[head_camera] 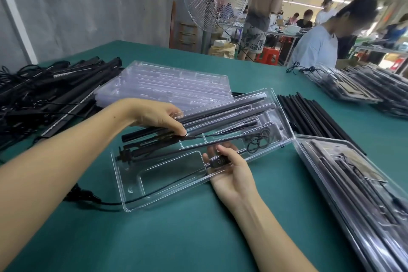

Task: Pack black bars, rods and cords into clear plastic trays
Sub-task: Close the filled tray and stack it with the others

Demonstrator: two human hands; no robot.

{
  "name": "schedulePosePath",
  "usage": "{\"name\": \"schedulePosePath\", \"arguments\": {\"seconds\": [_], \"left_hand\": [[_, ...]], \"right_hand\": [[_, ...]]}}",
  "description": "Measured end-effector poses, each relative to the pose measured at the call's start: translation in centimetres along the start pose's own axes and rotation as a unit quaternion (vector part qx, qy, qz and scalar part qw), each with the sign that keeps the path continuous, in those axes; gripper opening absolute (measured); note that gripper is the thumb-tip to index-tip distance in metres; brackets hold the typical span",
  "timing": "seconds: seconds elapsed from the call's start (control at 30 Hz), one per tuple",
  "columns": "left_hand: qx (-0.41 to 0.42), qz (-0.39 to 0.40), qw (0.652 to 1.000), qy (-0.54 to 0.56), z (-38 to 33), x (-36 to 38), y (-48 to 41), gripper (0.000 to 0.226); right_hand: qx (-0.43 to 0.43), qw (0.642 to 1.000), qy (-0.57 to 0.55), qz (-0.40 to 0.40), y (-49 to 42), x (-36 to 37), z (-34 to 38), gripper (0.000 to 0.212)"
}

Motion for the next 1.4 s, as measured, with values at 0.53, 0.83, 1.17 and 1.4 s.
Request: {"name": "schedulePosePath", "arguments": {"seconds": [0.53,0.83,1.17,1.4], "left_hand": [[-0.048,-0.022,0.994,-0.09,1.0,0.2,0.6,0.07],[0.227,-0.205,0.922,-0.238,-2.3,6.9,6.3,0.056],[0.247,-0.261,0.907,-0.221,-1.6,8.5,7.2,0.031],[0.212,-0.194,0.951,-0.112,-1.8,7.4,7.4,0.016]], "right_hand": [[0.026,1.0,0.009,0.008,0.1,0.6,-0.1,0.016],[0.002,0.999,0.044,-0.027,0.3,0.8,-0.3,0.035],[0.077,0.956,0.279,0.058,1.5,0.4,2.7,0.033],[0.107,0.917,0.364,0.121,1.9,-0.8,4.1,0.02]]}}
Point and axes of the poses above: each hand's wrist, its own y-axis away from the middle knuckle, its own x-axis out of the palm, z = x × y, the point moved 2 cm from there along -y, towards the middle knuckle, and after that the axes turned 4 degrees about -z, right-handed, at the moved point
